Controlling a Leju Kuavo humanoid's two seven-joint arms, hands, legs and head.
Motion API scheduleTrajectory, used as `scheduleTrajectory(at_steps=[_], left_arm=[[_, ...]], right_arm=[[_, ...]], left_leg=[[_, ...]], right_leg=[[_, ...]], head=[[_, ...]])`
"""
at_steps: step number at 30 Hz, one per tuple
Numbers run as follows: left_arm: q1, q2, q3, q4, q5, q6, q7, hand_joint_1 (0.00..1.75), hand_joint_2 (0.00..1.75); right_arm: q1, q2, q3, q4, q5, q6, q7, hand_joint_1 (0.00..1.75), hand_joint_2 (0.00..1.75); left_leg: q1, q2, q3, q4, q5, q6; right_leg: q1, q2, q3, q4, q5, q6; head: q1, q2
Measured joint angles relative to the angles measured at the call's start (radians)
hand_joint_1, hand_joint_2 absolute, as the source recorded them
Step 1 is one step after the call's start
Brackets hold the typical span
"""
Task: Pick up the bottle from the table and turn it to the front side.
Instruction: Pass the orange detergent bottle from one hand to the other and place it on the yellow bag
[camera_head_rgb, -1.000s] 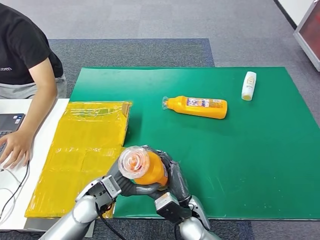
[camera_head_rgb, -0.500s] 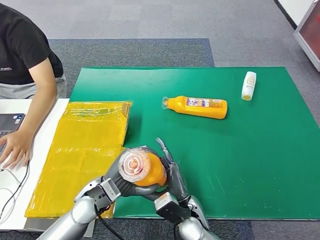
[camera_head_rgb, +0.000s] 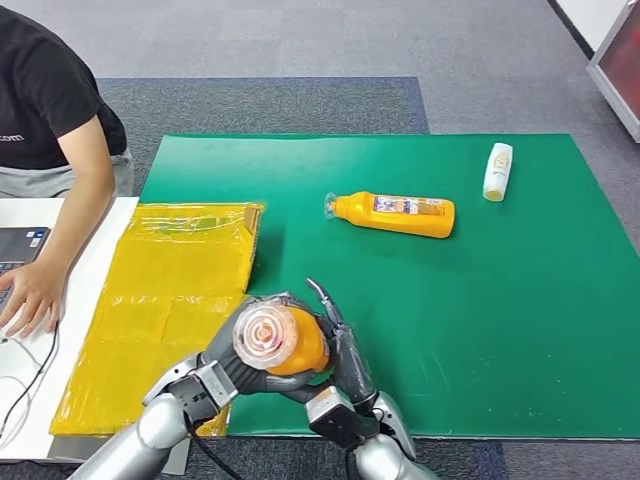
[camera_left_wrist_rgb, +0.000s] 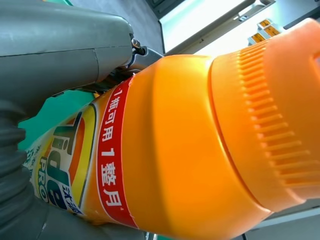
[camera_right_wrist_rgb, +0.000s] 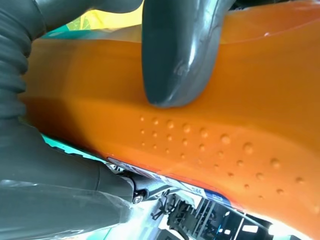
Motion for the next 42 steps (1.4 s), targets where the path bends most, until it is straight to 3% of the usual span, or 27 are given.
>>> scheduleTrajectory(at_steps=[19, 31, 42], left_arm=[[0.038, 0.035, 0.027, -0.03, -0.042, 0.035, 0.0, 1.75, 1.75], [0.056, 0.072, 0.149, -0.083, -0.08, 0.089, -0.004, 1.75, 1.75], [0.065, 0.078, 0.187, -0.11, -0.055, 0.048, -0.004, 1.75, 1.75]], right_arm=[[-0.014, 0.002, 0.013, 0.047, 0.021, 0.014, 0.021, 0.0, 1.75], [0.026, -0.003, -0.034, 0.08, 0.046, 0.035, 0.039, 0.0, 1.75], [0.031, -0.003, -0.054, 0.096, 0.059, 0.045, 0.039, 0.0, 1.75]], left_leg=[[0.0, 0.0, 0.0, 0.0, 0.0, 0.0], [0.0, -0.002, -0.001, 0.0, 0.001, 0.0], [0.0, -0.002, -0.001, 0.0, 0.001, 0.0]], right_leg=[[0.0, 0.0, -0.001, 0.0, 0.0, 0.0], [0.0, -0.001, -0.001, 0.0, 0.0, 0.0], [0.0, -0.001, -0.001, 0.0, 0.0, 0.0]], head=[[0.0, 0.0], [0.0, 0.0], [0.0, 0.0]])
